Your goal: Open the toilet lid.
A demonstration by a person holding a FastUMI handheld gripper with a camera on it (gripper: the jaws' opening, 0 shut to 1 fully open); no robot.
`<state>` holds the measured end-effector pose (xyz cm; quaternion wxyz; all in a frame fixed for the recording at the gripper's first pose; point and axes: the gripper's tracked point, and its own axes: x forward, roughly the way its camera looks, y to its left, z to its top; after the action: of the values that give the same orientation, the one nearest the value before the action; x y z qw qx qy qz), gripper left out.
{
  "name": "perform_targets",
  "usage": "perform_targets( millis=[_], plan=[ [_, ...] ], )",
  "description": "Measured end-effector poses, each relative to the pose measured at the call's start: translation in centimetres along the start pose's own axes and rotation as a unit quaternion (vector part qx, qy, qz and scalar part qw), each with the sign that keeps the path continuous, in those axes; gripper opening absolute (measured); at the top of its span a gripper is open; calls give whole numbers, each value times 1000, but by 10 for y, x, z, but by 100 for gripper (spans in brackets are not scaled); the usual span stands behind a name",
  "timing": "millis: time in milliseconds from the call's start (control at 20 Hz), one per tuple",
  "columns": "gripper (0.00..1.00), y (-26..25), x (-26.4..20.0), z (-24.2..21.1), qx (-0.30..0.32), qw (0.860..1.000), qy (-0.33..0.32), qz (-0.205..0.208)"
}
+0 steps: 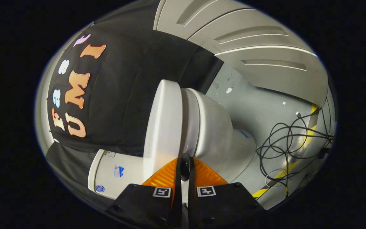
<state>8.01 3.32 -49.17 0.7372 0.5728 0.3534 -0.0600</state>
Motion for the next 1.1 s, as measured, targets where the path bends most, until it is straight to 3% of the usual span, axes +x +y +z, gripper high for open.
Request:
perform_targets(
  millis=[50, 100, 450, 650, 1100],
  plan=[
    [16, 2, -8, 4, 2, 1000, -2, -2],
    [8, 3, 4, -1, -11, 1000, 8, -3],
    [8, 11, -8, 0, -44, 999, -20, -5],
    [8, 15, -9, 2, -54, 998, -12, -25],
    [8, 66, -23, 16, -110, 991, -78, -3]
  ],
)
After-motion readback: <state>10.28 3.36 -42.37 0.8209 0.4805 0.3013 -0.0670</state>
